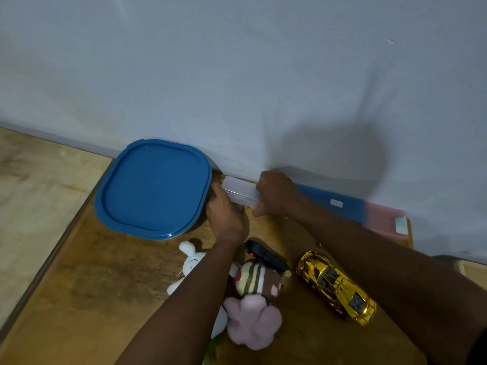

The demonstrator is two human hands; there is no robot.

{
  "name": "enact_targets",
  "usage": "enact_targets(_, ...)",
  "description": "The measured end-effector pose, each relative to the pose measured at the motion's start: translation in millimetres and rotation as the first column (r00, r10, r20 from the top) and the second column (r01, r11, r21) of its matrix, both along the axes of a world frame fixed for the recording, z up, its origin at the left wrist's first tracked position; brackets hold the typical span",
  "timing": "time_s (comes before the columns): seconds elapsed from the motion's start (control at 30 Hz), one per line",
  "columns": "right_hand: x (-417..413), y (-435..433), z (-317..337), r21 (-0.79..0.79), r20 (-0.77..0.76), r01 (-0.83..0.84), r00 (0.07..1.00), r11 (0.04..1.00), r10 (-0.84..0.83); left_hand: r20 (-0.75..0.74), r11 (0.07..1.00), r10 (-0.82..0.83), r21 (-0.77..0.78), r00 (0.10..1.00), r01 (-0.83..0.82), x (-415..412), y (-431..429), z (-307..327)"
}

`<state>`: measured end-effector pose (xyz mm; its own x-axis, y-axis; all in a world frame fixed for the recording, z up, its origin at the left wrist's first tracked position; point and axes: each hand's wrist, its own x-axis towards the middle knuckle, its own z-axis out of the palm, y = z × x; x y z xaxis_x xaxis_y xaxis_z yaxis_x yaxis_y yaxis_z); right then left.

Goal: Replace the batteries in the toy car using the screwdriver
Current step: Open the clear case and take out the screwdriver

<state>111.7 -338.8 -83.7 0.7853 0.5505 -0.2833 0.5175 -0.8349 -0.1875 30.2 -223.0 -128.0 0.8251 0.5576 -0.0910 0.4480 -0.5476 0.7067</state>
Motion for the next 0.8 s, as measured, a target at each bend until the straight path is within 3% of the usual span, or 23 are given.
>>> enact_targets(0.2, -2.0, -7.7, -5.3, -0.017, 0.004, -0.036, 0.999, 0.999, 0.036, 0.031, 0.995, -0.059, -0.078, 0.998, 0.061, -6.0, 1.5, 2.5)
enact_targets(0.4, 12.1, -20.0, 9.8, 0.055, -0.047, -0.064, 0.997, 0.996, 0.067, -0.009, 0.987, -0.089, -0.138, 0.996, 0.087, -12.8, -1.3, 8.8)
enact_targets(0.53, 15.9, -24.2, 20.2, 0.197, -0.049, -0.029, 0.998, 0.98, 0.04, -0.036, 0.986, -0.09, -0.142, 0.995, 0.084, -14.0, -5.5, 10.8)
enact_targets(0.8, 10.3, -25.6, 14.5, 0.207, -0.008, -0.027, 1.0, 0.978, 0.03, -0.018, 0.983, -0.078, -0.169, 0.997, 0.073, -15.3, -6.9, 19.2)
